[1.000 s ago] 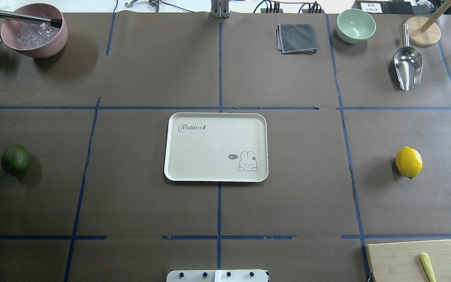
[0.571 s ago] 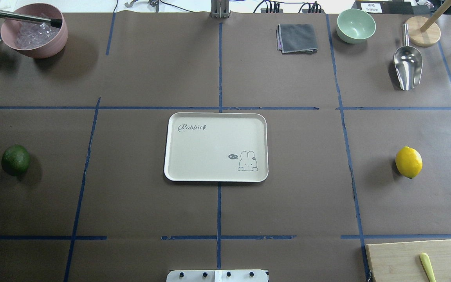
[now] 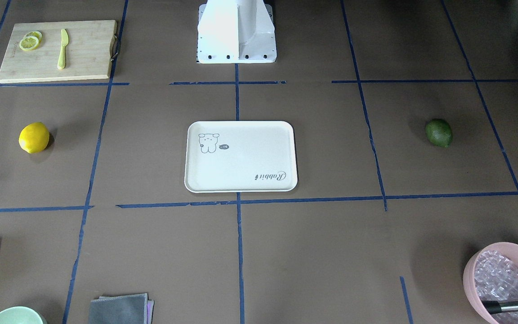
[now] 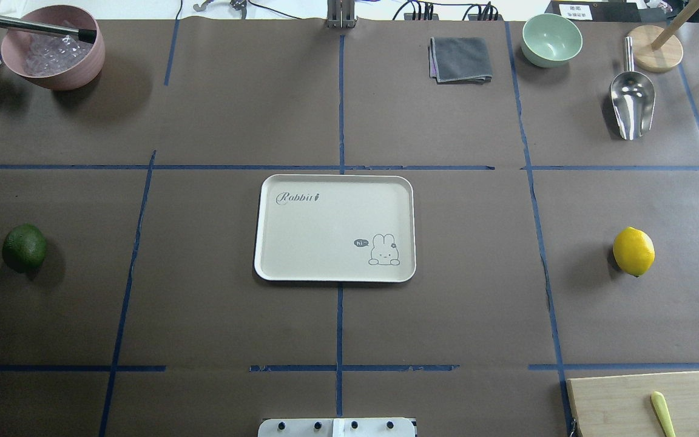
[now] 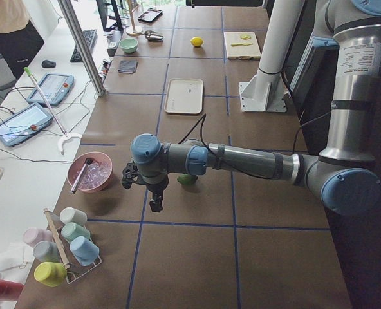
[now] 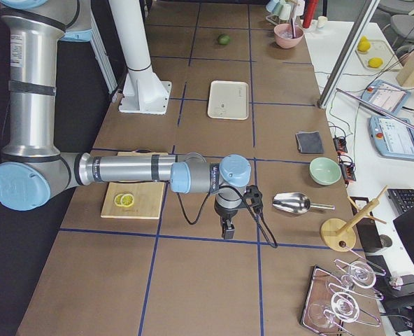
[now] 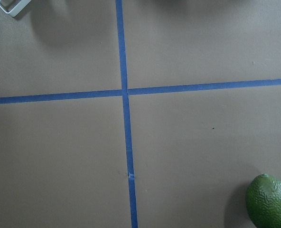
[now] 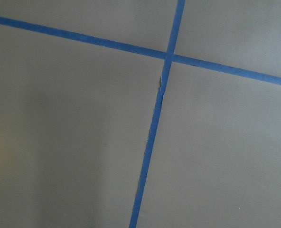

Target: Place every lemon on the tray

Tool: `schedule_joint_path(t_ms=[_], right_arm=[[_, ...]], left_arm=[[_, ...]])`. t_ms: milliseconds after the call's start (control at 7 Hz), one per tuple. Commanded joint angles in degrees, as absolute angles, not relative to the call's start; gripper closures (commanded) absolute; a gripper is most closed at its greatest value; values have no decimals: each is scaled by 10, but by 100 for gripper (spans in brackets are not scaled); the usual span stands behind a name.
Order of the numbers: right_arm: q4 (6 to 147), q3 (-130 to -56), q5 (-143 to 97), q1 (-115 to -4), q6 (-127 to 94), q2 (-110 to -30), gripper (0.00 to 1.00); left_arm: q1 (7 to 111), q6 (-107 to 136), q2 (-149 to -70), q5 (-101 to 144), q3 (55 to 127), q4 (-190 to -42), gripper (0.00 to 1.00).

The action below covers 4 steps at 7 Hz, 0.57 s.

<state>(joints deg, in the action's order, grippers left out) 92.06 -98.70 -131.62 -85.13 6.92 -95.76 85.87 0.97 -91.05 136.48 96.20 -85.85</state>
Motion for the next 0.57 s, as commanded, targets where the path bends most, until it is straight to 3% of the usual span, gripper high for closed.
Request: schedule_joint_path(t_ms=[0, 429], right_arm=[[921, -992, -1324, -848, 58, -957, 1], [871, -1039, -1322, -764, -129, -961, 1]], left_arm=[[859, 10, -910, 1365, 962, -859, 0], [859, 10, -911, 1365, 959, -859, 0]])
